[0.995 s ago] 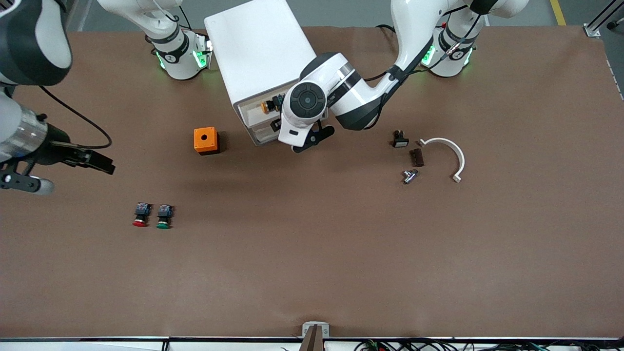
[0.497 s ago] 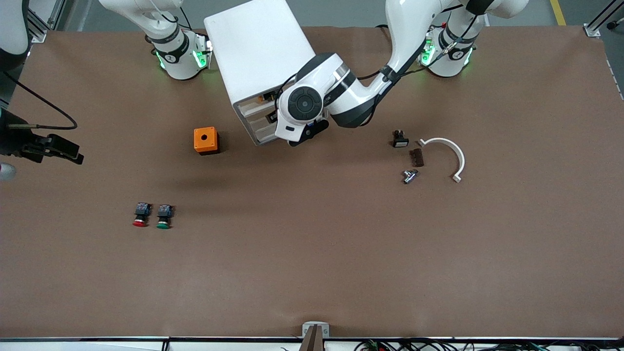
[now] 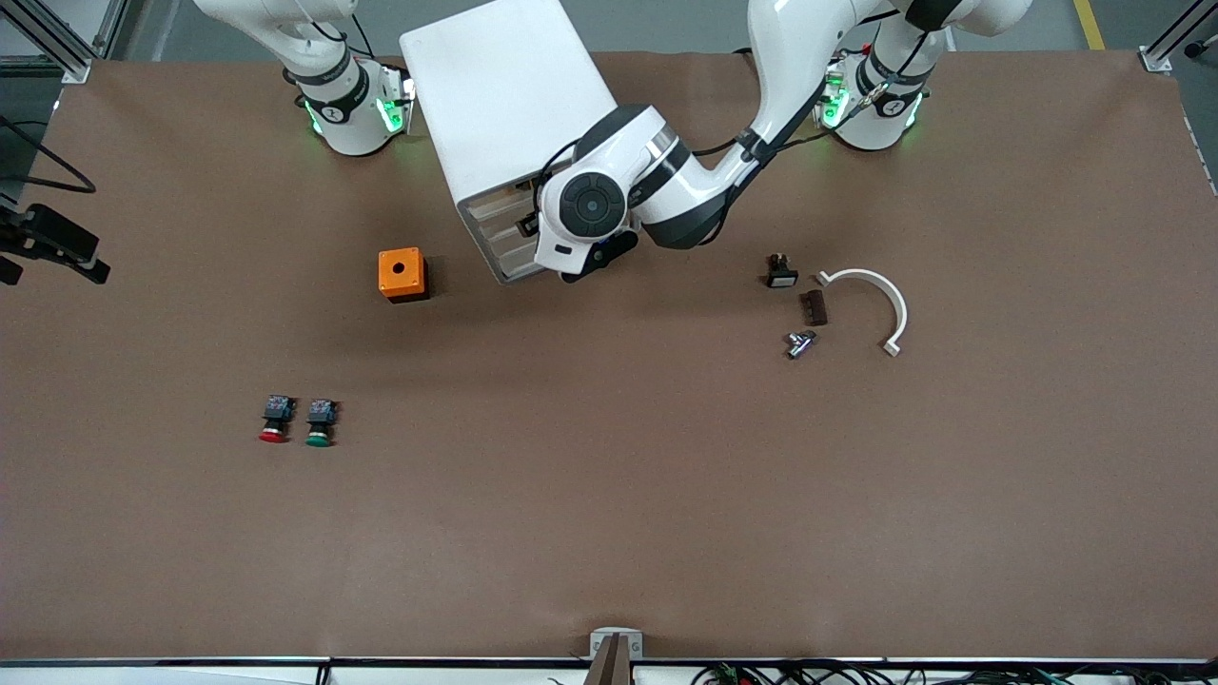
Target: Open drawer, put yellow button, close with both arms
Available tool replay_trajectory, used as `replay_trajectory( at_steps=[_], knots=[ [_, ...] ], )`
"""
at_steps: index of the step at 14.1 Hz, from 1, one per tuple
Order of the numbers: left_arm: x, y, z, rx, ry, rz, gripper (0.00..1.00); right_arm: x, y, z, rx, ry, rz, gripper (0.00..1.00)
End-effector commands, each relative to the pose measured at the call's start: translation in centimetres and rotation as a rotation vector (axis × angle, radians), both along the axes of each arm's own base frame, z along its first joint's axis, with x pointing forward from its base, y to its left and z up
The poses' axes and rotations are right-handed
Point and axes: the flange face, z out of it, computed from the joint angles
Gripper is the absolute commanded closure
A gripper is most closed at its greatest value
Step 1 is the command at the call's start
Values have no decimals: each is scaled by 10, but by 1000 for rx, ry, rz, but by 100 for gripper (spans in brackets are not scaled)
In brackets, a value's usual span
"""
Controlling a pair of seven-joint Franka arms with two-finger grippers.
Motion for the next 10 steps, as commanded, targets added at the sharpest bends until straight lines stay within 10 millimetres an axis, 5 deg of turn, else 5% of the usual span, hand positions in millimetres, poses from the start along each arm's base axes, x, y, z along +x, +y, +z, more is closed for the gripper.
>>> replay_trajectory(
  at_steps=[1, 4, 10],
  knots=[
    [38, 30, 29, 21, -84, 60, 0, -10, -1, 4, -13, 0, 9, 0],
    [86, 80, 64, 74, -212, 47, 0, -11, -8, 6, -12, 0, -6, 0],
    [155, 250, 187, -12, -332, -128, 0, -10, -7, 12, -49, -18, -3, 0]
  ],
)
